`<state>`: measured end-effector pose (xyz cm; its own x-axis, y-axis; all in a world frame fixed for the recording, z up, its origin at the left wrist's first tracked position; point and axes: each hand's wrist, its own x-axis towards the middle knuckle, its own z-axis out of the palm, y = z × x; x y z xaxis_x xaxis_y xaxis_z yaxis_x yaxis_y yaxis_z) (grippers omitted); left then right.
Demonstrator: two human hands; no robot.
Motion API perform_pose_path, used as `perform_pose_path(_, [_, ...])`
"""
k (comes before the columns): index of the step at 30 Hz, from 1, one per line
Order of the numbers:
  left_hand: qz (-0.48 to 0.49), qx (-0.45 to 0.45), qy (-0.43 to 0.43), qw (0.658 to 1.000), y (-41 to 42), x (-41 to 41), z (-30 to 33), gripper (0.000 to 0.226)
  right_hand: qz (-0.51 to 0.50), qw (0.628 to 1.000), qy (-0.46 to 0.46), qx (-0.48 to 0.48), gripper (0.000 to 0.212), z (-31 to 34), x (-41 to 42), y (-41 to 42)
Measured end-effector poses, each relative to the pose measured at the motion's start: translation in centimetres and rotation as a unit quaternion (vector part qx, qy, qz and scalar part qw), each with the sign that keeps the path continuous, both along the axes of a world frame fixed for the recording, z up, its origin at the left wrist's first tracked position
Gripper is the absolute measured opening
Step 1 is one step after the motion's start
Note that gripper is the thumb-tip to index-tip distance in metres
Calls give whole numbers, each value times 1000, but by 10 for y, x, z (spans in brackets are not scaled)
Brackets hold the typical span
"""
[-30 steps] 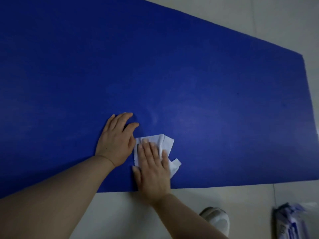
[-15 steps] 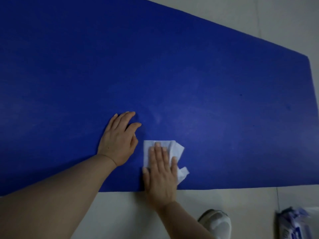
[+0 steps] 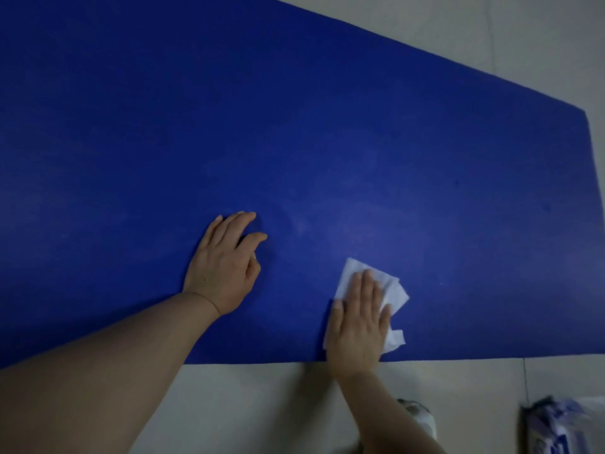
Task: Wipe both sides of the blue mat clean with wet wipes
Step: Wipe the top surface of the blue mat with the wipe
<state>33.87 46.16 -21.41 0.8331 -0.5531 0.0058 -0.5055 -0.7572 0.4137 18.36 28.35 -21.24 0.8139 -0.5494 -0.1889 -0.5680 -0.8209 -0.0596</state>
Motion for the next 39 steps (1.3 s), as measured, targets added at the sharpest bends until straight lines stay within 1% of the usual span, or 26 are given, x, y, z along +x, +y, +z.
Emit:
perform_pose_path(1, [0,-1,-1,1000,0,0,0,42,-39,999,10,7,64,-2,1,-4])
perform_pose_path(2, [0,-2,-3,1000,0,-1,-1,42,-47,999,13,5,64,0,5,2])
perform_pose_path(3, [-1,-2,-3,1000,0,-1,-2,42,-23,1000,8,7,64,3,11,15])
perform_pose_path(4, [-2,-3,-2,1000,0,-1,-2,42,24,999,11,22,63,6,16,33])
perform_pose_path(7, [-7,-1,0,1000,0,0,-3,42,190,981,12,49,57,11,13,74])
perform_pose_path(9, [-6,-3,1,1000,0,0,-2,42,219,974,15,51,53,12,9,64])
perform_pose_path(11, [-4,-9,-1,1000,0,0,-2,41,216,976,8,19,55,6,0,38])
perform_pose_path(14, [-2,-12,-4,1000,0,0,-3,41,124,992,8,-1,56,0,-10,-1])
perform_pose_path(17, [-4,-7,-2,1000,0,0,-3,41,60,998,15,-8,58,2,-7,2])
perform_pose_path(18, [-5,-4,0,1000,0,-1,-2,42,64,998,15,-5,58,3,-4,9])
perform_pose_path(22, [-5,-11,0,1000,0,-1,-2,40,147,989,13,16,56,5,4,33])
perform_pose_path(25, [-2,-26,-17,1000,0,-2,-3,29,144,989,5,22,55,4,3,34])
perform_pose_path(27, [7,-25,-22,999,-2,-5,-4,35,141,990,-2,23,55,3,3,34])
perform_pose_path(30, [41,-27,-36,998,-13,-19,2,35,146,989,-19,32,56,3,4,34])
perform_pose_path(33, [54,-21,-34,998,-33,-53,5,32,159,981,-69,86,55,2,1,28])
perform_pose_path(34, [64,-11,-23,998,-38,-63,5,33,162,978,-72,107,55,3,-2,24])
perform_pose_path(35, [76,2,-10,997,-41,-69,4,35,169,977,-68,115,53,4,-4,20])
perform_pose_path(37, [86,28,2,996,-42,-73,3,37,197,976,-42,89,52,8,-8,13])
perform_pose_path(39, [78,36,15,996,-41,-71,2,44,226,972,-20,67,53,9,-7,3])
